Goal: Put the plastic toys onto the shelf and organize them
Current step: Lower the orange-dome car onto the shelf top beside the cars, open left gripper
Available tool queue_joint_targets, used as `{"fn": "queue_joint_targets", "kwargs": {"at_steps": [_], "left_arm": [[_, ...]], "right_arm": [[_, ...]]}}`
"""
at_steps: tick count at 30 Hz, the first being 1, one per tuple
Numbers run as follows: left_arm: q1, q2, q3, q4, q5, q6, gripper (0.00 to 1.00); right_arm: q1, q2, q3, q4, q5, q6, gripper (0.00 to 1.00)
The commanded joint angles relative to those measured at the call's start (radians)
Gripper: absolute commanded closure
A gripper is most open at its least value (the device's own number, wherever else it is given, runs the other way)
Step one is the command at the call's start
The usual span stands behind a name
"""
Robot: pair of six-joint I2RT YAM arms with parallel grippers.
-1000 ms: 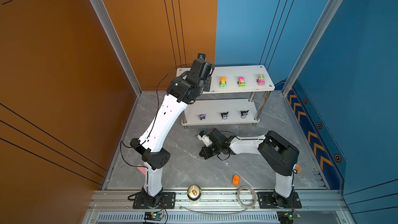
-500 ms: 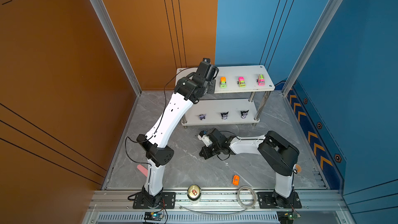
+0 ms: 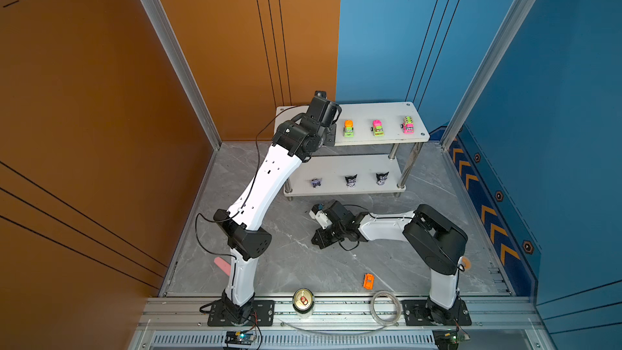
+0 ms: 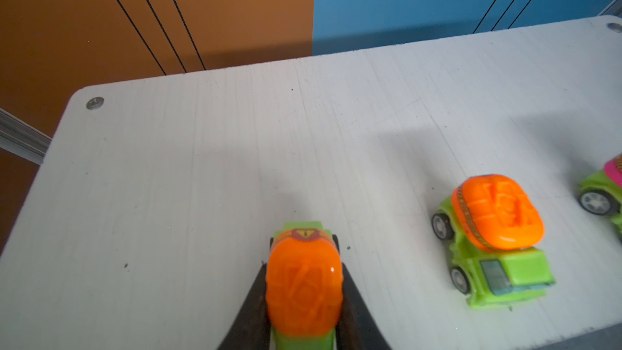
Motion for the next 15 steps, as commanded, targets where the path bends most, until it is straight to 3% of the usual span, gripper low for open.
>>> {"fn": "queue_joint_targets", "kwargs": {"at_steps": [1, 8, 15], "left_arm": [[0.008, -0.011, -0.025, -0.037, -0.007, -0.018, 0.64], [0.008, -0.014, -0.027, -0.037, -0.004, -0.022, 0.6], [0.006, -0.014, -0.025, -0.037, -0.016, -0.018, 0.7]], "right_arm": [[0.001, 0.032, -0.005, -0.039, 0.01, 0.007, 0.93], [0.002, 0.029, -0.007, -0.038, 0.012, 0.006, 0.93], [0.002, 0.029, -0.008, -0.039, 0.009, 0.007, 0.93]]}}
